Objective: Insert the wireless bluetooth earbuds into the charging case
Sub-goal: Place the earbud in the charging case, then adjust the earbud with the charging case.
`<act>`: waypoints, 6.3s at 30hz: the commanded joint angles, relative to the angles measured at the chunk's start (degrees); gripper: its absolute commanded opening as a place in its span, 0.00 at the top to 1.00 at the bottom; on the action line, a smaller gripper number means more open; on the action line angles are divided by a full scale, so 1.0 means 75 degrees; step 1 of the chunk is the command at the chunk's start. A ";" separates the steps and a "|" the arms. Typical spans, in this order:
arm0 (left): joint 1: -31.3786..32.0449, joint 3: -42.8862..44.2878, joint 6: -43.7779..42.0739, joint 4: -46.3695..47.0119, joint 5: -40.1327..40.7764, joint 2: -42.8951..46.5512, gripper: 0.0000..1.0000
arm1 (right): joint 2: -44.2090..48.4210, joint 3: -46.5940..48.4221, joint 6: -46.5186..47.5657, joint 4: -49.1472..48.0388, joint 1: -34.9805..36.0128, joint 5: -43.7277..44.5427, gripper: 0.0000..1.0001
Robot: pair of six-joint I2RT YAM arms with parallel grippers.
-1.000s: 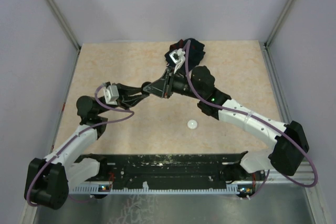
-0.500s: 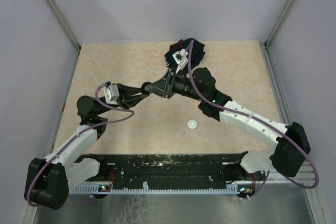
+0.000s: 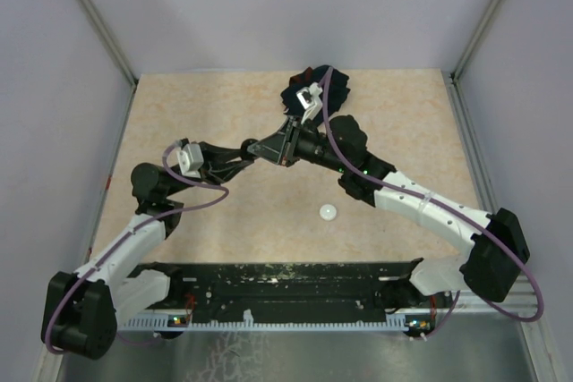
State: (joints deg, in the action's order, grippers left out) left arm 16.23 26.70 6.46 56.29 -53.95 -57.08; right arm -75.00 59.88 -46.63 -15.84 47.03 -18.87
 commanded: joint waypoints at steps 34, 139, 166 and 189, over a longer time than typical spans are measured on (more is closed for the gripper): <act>0.0016 0.0385 -0.0574 -0.0427 -0.0464 0.0177 1.00 | -0.0480 0.0930 0.1252 0.1196 0.0084 -0.0430 0.80; 0.0028 0.0831 0.0019 -0.0568 -0.2018 -0.0305 1.00 | -0.0292 0.2295 0.3476 0.3691 0.0104 -0.0946 0.67; 0.0261 0.0918 0.0702 0.0067 -0.2868 -0.0605 1.00 | -0.0826 0.2674 0.5331 0.3108 0.0094 -0.2537 0.59; 0.0262 0.0585 0.0066 -0.0349 -0.1103 -0.0276 1.00 | 0.0369 0.2284 0.4118 0.4519 -0.0327 -0.0932 0.56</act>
State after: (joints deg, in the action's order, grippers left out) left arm 17.91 31.86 7.94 53.15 -63.86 -59.96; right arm -73.25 77.58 -12.71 18.17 44.82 -26.20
